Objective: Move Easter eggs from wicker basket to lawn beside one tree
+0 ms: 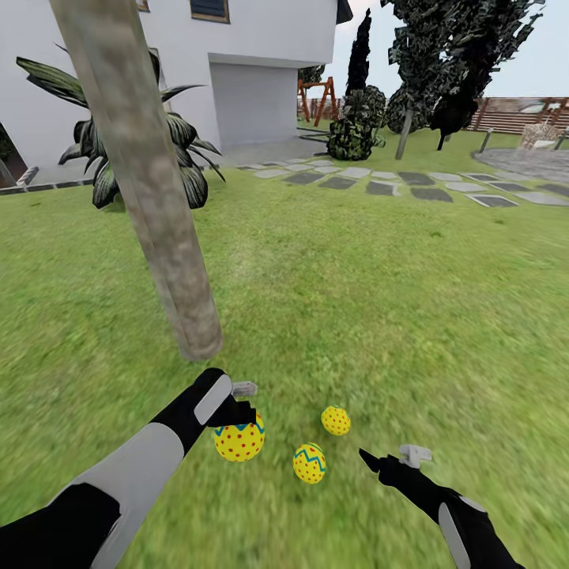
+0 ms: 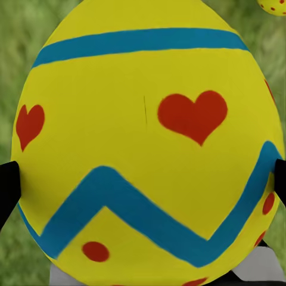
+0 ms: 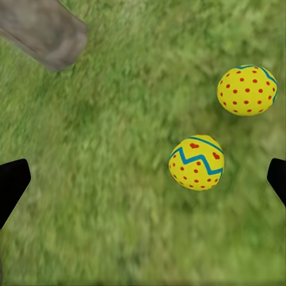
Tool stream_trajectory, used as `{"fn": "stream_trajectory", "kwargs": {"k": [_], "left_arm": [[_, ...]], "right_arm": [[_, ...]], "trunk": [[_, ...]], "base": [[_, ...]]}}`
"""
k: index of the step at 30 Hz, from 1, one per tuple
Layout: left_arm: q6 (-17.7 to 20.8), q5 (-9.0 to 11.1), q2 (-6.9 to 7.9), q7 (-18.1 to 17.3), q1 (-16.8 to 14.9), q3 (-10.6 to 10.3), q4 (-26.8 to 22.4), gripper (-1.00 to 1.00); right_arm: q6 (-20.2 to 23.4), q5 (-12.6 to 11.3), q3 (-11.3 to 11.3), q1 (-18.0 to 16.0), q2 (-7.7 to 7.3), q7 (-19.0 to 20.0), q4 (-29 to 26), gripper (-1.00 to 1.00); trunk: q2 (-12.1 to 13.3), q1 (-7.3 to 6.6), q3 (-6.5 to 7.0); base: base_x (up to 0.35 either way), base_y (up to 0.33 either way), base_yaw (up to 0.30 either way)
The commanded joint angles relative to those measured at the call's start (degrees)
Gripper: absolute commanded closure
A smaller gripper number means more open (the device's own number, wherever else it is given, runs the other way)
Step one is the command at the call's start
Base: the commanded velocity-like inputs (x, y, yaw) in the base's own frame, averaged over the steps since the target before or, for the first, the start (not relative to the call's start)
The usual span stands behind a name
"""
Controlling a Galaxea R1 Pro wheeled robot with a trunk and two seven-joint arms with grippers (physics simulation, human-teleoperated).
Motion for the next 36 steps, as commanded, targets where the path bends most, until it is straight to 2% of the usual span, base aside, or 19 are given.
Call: {"fn": "stream_trajectory", "kwargs": {"k": [1,36], "left_arm": [[0.06,0.56,0.03,0.44,-0.04,-0.26,-0.06,1.0],[-0.15,0.46,0.02,0.45,-0.04,-0.42,-0.15,1.0]], "right_arm": [[0.53,-0.45,-0.14,-0.03,0.01,0.24,-0.04,-1.0],[0.62,-0.46,0.04,-0.03,0.09,0.07,0.22,-1.0]], "trunk": [[-0.44,0.22,-0.23],[-14.48,7.91,-6.52]], "base": [[0.0,0.0,0.0],[0.0,0.0,0.0]]}}
